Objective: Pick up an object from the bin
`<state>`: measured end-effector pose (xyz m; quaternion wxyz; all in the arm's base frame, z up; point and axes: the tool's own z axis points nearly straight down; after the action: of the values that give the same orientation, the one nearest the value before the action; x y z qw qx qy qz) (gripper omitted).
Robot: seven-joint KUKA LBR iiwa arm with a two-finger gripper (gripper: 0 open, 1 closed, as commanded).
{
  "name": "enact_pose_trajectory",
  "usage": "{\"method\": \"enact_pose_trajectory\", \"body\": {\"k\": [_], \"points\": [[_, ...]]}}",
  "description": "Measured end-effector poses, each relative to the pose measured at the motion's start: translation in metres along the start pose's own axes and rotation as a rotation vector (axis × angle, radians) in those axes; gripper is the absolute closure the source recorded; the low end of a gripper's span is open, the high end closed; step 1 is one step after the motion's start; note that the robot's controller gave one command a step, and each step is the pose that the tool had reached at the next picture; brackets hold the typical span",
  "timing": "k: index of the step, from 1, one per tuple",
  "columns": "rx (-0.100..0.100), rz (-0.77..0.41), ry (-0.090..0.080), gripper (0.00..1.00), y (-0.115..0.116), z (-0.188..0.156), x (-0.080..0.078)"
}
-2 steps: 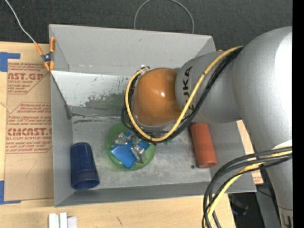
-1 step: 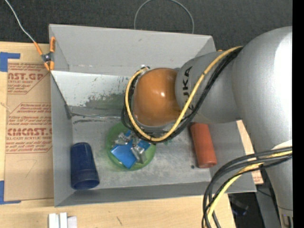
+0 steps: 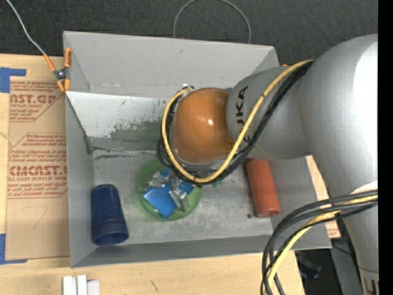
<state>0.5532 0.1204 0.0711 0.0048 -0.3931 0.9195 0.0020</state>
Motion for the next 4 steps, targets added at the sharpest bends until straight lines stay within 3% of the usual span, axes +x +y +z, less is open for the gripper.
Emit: {"method": "enact_pose_trajectory", "body": {"k": [1,2,4], "points": [[0.0,0.0,0.0,1.0,0.0,0.0,0.0],[-0.001,-0.01,-0.002,1.0,0.01,-0.026,0.004],[-0.001,-0.01,-0.003,1.0,0.01,-0.026,0.004]]}}
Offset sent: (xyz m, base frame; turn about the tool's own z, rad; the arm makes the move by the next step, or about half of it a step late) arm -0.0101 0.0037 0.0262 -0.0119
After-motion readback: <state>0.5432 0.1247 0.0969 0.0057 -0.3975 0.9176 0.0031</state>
